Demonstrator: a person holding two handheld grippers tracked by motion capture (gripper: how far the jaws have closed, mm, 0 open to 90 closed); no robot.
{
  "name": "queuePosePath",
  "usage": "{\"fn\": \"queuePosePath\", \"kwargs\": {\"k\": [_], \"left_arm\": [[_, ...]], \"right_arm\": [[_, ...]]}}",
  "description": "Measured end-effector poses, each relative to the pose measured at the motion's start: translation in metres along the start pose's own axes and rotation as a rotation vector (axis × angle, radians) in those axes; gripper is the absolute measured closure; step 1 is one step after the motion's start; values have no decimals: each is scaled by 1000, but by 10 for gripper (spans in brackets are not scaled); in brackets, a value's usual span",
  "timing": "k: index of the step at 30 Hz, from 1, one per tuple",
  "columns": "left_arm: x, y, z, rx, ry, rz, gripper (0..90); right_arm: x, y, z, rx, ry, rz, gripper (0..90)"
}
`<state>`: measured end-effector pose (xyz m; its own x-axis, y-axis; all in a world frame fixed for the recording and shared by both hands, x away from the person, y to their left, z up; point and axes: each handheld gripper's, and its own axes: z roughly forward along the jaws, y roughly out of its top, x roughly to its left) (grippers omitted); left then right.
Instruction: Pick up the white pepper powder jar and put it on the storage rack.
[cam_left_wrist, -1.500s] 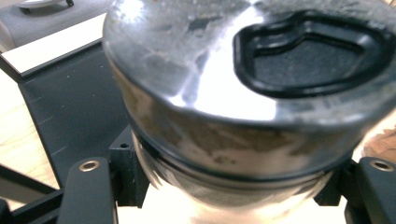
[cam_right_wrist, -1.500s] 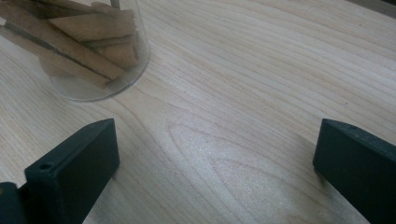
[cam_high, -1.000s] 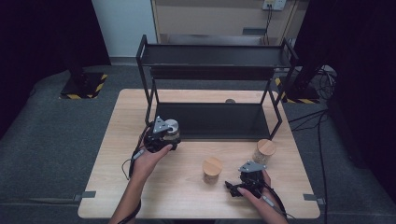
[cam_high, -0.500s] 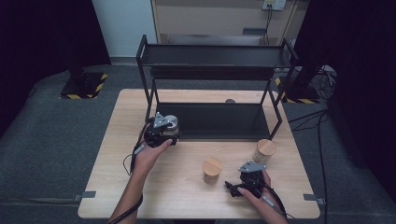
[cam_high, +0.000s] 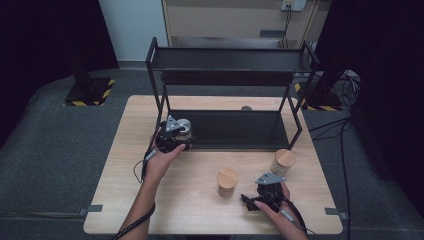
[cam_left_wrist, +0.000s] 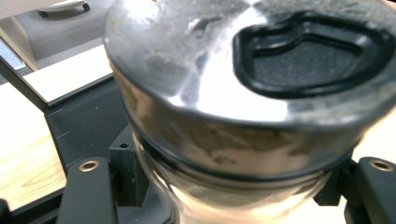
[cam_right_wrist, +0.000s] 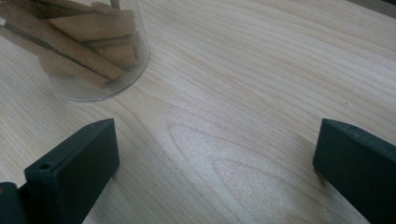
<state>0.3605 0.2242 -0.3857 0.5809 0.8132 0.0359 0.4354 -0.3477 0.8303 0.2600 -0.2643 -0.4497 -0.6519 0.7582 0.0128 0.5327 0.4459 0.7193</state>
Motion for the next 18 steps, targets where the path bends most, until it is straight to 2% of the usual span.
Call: {"fn": "queuePosePath", "kwargs": {"k": [18], "left_arm": [[2, 12, 13, 9, 7, 6, 294]], "right_arm": [[0, 0, 0, 0, 0, 0, 3]]}}
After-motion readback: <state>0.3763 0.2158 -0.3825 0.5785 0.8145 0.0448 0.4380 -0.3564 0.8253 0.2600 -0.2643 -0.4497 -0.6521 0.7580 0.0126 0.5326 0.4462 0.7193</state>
